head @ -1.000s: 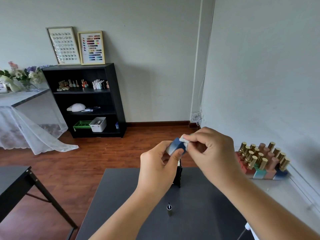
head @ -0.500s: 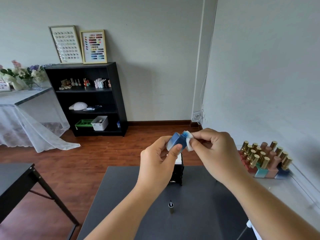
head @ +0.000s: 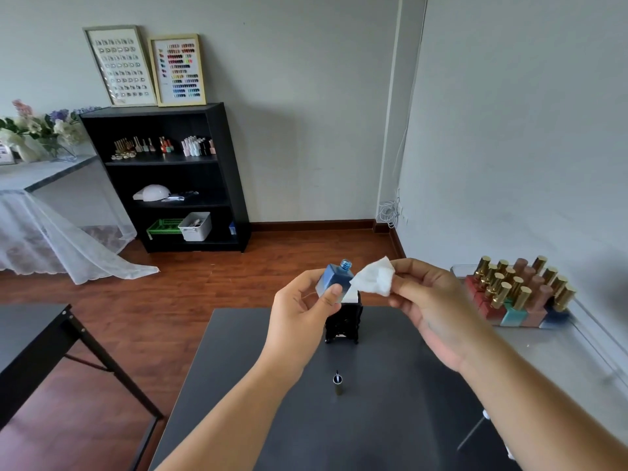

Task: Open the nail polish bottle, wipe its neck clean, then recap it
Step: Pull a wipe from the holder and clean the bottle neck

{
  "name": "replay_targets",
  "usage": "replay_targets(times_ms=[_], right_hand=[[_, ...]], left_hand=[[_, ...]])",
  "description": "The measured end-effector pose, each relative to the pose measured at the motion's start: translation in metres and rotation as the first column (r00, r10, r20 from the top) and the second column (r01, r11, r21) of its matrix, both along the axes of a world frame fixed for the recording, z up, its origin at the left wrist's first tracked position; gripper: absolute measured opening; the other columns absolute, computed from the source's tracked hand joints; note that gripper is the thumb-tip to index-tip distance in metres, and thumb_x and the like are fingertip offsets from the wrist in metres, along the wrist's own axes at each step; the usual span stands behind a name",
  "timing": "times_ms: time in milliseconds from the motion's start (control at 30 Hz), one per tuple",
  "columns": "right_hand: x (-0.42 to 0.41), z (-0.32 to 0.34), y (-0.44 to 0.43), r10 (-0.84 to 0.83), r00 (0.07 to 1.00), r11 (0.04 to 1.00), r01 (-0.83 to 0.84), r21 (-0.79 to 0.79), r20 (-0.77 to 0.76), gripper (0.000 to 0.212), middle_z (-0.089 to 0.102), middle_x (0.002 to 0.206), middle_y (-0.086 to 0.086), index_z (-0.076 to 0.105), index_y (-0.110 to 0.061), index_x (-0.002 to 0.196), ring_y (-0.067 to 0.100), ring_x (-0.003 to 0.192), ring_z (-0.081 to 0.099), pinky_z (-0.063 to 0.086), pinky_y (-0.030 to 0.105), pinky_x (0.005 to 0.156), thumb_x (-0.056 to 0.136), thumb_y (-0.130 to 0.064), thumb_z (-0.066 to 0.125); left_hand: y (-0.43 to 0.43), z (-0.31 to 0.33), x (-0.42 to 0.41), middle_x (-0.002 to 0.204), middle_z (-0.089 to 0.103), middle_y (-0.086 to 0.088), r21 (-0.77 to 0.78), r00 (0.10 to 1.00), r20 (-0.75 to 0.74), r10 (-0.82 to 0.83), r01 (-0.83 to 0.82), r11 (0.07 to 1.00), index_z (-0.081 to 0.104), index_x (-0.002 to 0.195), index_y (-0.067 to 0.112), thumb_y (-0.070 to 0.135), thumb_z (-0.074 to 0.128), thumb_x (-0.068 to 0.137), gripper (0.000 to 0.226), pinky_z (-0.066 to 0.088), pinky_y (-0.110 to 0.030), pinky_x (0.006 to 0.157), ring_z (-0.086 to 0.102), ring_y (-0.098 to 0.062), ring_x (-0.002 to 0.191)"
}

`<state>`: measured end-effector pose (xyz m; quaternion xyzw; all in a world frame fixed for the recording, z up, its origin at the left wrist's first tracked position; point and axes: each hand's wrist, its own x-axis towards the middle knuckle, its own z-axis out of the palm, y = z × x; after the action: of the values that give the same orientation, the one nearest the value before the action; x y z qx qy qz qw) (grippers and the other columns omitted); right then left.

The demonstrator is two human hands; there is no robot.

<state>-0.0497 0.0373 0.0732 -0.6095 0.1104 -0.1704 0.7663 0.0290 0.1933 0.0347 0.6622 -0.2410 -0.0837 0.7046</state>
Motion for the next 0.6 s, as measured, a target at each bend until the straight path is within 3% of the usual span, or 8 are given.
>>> replay_targets(times_ms=[133, 267, 433, 600], right_hand=[[0.000, -0.035, 0.002, -0.066, 0.990, 0.997, 0.059, -0.057, -0.124, 0.018, 0.074, 0.073, 0.001, 0.073, -0.014, 0.079, 0.013, 0.066, 0.058, 0.049, 0.023, 0.061, 0.083, 0.000, 0.063], [-0.003, -0.090, 0.003, -0.180, 0.930, 0.981, 0.146, -0.128, -0.320, 0.018, 0.075, 0.073, 0.001, 0.072, -0.014, 0.079, 0.014, 0.069, 0.064, 0.050, 0.026, 0.062, 0.083, 0.001, 0.062], [-0.014, -0.158, 0.008, -0.161, 0.825, 0.970, 0.031, -0.241, -0.542, 0.017, 0.068, 0.074, 0.001, 0.070, -0.011, 0.084, 0.009, 0.064, 0.053, 0.035, 0.019, 0.055, 0.082, 0.000, 0.058], [-0.016, -0.197, 0.014, -0.117, 0.790, 0.966, -0.050, -0.253, -0.601, 0.014, 0.068, 0.076, -0.001, 0.070, -0.007, 0.088, 0.006, 0.066, 0.055, 0.040, 0.014, 0.059, 0.085, -0.001, 0.058]], left_hand=[[0.008, -0.025, 0.001, 0.101, 0.075, 0.012, 0.072, 1.000, -0.023, 0.012, -0.011, 0.997, 0.071, 0.101, 0.033, 0.015, 0.063, 0.090, 0.022, 0.056, -0.028, 0.084, 0.069, -0.007, 0.095], [0.019, -0.052, 0.003, 0.095, 0.075, 0.015, 0.177, 0.995, -0.059, 0.078, -0.067, 0.982, 0.070, 0.097, 0.034, 0.016, 0.064, 0.088, 0.021, 0.054, -0.032, 0.087, 0.066, -0.003, 0.082], [0.033, -0.083, 0.003, 0.095, 0.076, 0.013, 0.263, 0.982, -0.125, 0.143, -0.107, 0.959, 0.070, 0.097, 0.030, 0.015, 0.065, 0.087, 0.019, 0.054, -0.036, 0.090, 0.067, -0.004, 0.085], [0.045, -0.105, 0.003, 0.090, 0.075, 0.020, 0.313, 0.975, -0.160, 0.153, -0.097, 0.945, 0.069, 0.089, 0.043, 0.017, 0.064, 0.087, 0.027, 0.052, -0.029, 0.085, 0.066, 0.000, 0.077]])
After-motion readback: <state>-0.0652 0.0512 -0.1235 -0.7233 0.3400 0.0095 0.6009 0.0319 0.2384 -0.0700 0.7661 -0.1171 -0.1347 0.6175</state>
